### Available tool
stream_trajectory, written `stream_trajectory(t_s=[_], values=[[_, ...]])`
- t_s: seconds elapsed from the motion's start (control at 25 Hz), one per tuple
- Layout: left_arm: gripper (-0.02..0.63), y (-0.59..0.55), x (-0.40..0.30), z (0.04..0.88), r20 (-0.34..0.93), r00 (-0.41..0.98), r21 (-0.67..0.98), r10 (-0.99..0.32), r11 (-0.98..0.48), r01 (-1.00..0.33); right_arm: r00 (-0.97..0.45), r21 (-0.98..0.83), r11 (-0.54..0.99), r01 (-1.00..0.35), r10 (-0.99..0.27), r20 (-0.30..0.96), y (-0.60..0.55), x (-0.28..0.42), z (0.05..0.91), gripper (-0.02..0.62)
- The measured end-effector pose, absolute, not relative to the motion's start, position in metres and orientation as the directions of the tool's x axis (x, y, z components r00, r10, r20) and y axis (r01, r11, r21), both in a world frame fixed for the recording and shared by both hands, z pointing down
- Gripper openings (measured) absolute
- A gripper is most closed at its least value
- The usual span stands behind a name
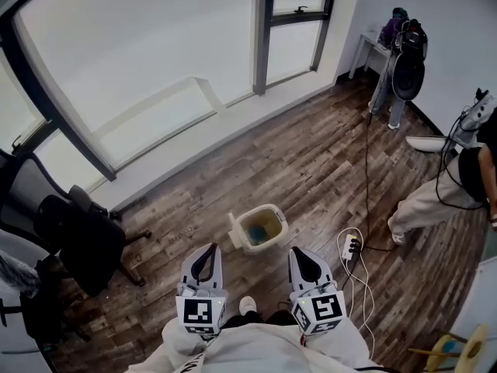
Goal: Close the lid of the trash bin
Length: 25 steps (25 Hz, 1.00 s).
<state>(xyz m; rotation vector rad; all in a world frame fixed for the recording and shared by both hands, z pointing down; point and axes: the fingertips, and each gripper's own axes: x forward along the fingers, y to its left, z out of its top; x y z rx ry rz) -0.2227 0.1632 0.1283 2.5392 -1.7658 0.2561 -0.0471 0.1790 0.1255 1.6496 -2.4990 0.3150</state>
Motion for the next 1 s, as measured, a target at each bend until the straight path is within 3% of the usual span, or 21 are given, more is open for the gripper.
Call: stream_trajectory(t_s=[0.48,1.0], values=[[0.005,0.123,-0.211,0.144,0.21,0.343,-0.02,-0.916,-0.354,-0.935,-0.401,-0.133,0.379,-0.916,-0.872,0.279,0.139,-0.036,0.141,0.023],[0.005,0.062,-0.164,0.192,0.324,0.201,-0.007,-0.924,-0.215,-0.977,-0.54,-0.199,0.503,-0.841,-0.779,0.319,0.047,0.011,0.181,0.024]])
